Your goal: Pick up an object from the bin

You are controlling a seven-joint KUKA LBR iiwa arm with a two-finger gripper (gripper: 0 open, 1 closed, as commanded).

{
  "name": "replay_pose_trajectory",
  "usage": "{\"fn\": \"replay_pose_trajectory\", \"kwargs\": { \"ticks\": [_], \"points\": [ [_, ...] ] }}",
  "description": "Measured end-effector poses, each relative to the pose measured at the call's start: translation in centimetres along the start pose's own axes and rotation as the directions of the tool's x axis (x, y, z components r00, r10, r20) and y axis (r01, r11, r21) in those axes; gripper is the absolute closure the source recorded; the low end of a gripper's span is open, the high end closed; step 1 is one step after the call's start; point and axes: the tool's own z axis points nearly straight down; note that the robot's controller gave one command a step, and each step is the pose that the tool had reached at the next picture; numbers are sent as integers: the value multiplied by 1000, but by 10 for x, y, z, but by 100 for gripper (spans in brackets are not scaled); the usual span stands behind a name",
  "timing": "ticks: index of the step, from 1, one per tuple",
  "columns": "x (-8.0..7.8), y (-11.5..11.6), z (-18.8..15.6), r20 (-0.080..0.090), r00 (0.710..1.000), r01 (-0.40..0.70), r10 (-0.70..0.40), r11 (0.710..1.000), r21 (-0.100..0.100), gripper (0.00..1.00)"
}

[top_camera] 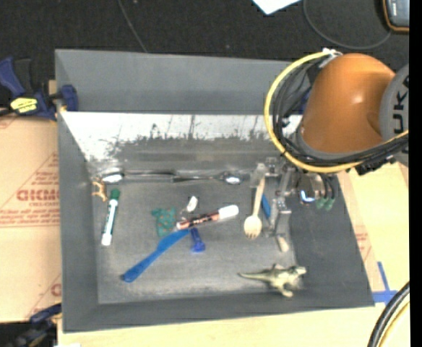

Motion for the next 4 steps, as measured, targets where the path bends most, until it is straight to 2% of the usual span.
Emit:
{"fn": "replay_pose_trajectory", "kwargs": {
  "ticks": [1,2,3,4],
  "points": [
    [-1,0,-4,8,1000,1,-1,1000,1,0],
    [-49,38,151,14,995,-101,101,995,-2,0],
    [-64,54,72,24,995,93,-93,996,4,0],
    [-51,42,166,10,995,-99,99,995,-2,0]
  ]
}}
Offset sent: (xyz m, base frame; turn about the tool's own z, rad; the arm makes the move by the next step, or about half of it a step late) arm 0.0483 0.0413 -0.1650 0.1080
